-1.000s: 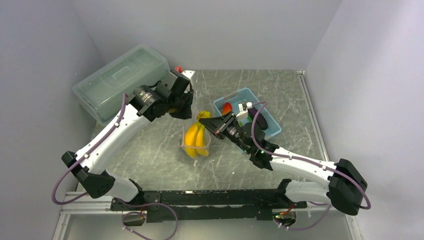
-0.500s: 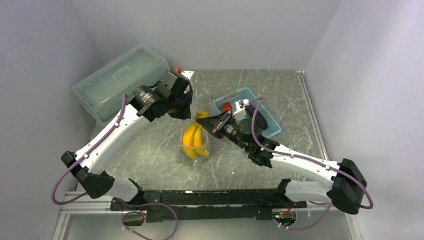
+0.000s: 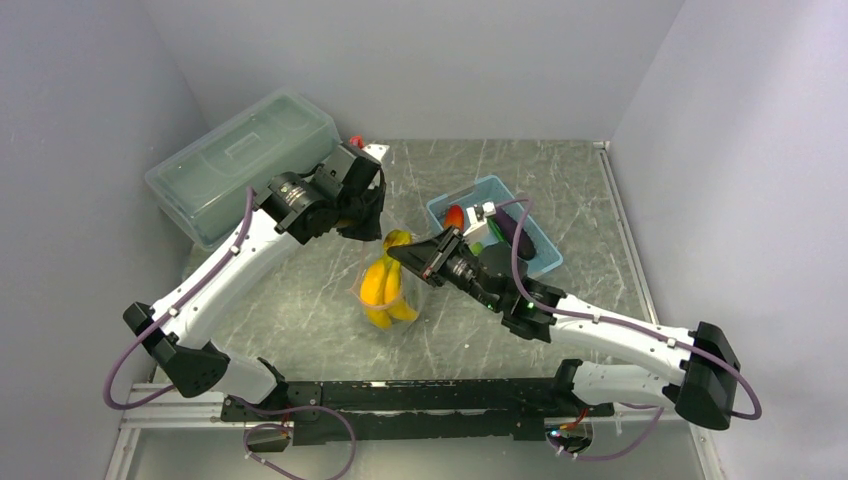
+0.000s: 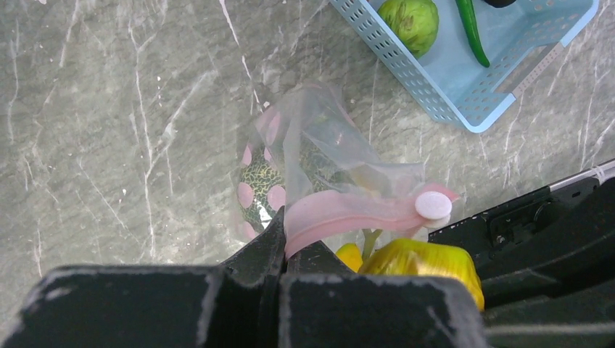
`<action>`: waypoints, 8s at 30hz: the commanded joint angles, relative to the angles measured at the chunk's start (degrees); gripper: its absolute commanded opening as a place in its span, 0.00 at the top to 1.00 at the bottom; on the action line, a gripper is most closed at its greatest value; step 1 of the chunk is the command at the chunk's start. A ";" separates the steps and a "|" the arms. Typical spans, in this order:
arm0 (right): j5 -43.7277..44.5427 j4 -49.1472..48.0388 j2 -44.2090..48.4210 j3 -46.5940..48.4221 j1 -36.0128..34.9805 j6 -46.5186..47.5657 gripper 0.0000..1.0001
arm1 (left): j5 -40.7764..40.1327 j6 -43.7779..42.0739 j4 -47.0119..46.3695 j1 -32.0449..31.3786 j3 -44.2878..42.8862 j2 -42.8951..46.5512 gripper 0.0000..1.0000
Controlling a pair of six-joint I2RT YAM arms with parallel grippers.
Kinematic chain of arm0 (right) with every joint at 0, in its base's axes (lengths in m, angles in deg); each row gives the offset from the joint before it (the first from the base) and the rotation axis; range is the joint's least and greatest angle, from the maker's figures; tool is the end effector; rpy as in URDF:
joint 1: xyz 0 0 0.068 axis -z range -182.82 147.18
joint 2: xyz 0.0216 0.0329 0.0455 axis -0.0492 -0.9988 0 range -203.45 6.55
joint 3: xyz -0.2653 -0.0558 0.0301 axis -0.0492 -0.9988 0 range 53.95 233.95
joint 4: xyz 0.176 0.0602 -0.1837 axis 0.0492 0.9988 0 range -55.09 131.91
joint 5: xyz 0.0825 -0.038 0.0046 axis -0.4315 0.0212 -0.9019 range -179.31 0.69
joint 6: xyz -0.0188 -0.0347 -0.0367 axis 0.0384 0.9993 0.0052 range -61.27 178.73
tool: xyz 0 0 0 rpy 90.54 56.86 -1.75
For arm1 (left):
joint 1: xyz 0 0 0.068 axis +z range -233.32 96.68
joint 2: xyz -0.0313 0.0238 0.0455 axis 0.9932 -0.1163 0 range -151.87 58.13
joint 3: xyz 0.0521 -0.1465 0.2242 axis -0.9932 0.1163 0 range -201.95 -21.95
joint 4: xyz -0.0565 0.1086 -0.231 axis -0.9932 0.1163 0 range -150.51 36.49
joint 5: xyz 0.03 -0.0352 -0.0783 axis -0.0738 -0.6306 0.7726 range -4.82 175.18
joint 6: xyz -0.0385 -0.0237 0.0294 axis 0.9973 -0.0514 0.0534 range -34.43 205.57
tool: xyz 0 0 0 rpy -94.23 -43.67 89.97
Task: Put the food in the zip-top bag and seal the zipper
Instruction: Place the fake fruit in the zipper food storage bag, then adjust the zipper food storage bag at the center of the board.
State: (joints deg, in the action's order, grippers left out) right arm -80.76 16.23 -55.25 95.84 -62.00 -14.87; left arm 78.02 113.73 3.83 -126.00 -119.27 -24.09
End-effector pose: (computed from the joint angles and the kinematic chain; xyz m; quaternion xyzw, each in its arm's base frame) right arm 0.1352 0.2164 0.3168 0.1412 0.7005 0.6177 0.3282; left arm 0.2063 -0.1842 0.4140 0.0966 0.9308 -0.1538 0.3172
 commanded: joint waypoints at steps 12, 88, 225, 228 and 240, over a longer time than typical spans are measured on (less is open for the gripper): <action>-1.23 8.17 -2.35 8.11 -3.06 0.01 1.00 | -1.86 -0.78 -3.19 0.80 0.32 2.94 1.00; 9.85 65.39 -18.33 49.56 -3.57 46.14 0.52 | -0.51 -2.74 -4.31 0.83 1.64 5.85 1.00; -18.47 27.43 -16.87 24.01 8.46 36.57 1.00 | 7.33 -7.75 -20.37 0.74 21.15 16.82 1.00; -19.99 23.27 -13.36 20.13 9.63 33.14 1.00 | 7.33 -7.77 -20.40 0.74 21.32 16.35 1.00; -26.31 14.66 -5.18 12.78 14.71 24.48 1.00 | 5.57 -8.21 -20.47 0.73 21.22 15.70 1.00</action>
State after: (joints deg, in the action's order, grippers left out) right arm -103.40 37.48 -62.50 108.85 -48.25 13.63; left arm 84.47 106.21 -14.86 -125.38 -96.34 -8.35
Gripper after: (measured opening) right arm 0.090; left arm 0.010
